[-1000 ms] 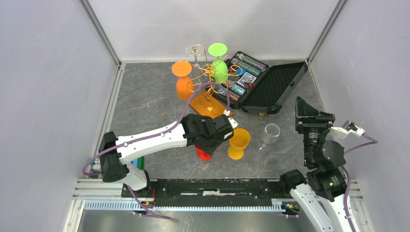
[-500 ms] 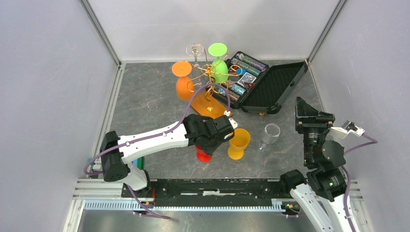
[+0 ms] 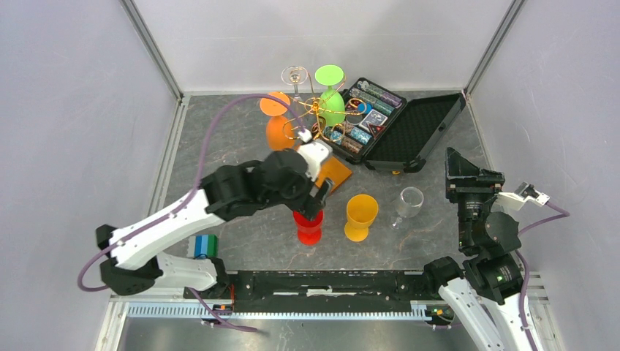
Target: Take the wine glass off the wine glass rack
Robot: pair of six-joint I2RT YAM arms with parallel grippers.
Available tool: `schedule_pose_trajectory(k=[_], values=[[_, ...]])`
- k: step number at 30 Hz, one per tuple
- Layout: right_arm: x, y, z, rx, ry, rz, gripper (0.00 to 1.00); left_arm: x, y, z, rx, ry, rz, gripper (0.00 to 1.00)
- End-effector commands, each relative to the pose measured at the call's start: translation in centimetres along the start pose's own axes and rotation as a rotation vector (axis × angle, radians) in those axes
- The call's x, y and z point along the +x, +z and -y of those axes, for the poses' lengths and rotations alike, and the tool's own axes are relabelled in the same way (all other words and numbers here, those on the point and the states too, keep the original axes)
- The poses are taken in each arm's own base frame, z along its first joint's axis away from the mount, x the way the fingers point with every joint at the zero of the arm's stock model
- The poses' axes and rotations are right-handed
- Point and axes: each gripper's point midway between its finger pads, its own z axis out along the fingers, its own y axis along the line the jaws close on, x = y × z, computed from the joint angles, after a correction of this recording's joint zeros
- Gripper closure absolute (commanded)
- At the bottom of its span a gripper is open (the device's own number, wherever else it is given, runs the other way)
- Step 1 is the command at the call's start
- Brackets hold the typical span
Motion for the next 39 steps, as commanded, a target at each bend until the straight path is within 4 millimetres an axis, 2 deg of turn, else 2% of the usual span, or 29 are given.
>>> schedule_pose_trajectory(k=[1,5,12,15,20,25,28,32,39], values=[[-0.1,0.0,0.1,-0.002,0.016,0.012,0.29,-8.3,-4.3,-2.7,-0.078,-0.108,0.387,0.0],[-0.2,0.1,0.0,-0.003,0.012,0.018,0.29,-11.8,-7.1,-6.3,-0.128,-0.24,0.576,0.0],[-0.5,0.2,0.5,0.009,0.008,0.037,0.29,-14.3,-9.9,-13.8,-0.283,-0.45,0.725,0.0],[-0.7,0.2,0.5,0.008,0.003,0.045,0.29,-14.2,-9.8,-17.1,-0.344,-0.518,0.729,0.04],[-1.0,0.1,0.3,0.006,-0.024,0.056,0.24,-13.2,-7.6,-21.3,-0.29,-0.664,0.681,0.16],[-1.0,-0.1,-0.2,-0.049,-0.05,0.06,0.03,-13.9,-6.9,-23.1,-0.163,-0.7,0.661,0.17],[-1.2,-0.2,-0.6,-0.086,-0.045,0.074,0.02,-14.0,-5.7,-23.3,-0.076,-0.723,0.63,0.17],[-1.0,-0.1,-0.7,-0.104,-0.041,0.072,0.02,-14.2,-4.1,-22.3,0.05,-0.745,0.601,0.23],[-0.8,0.0,-0.5,-0.1,-0.025,0.067,0.02,-13.5,-2.0,-22.3,0.101,-0.797,0.554,0.36]])
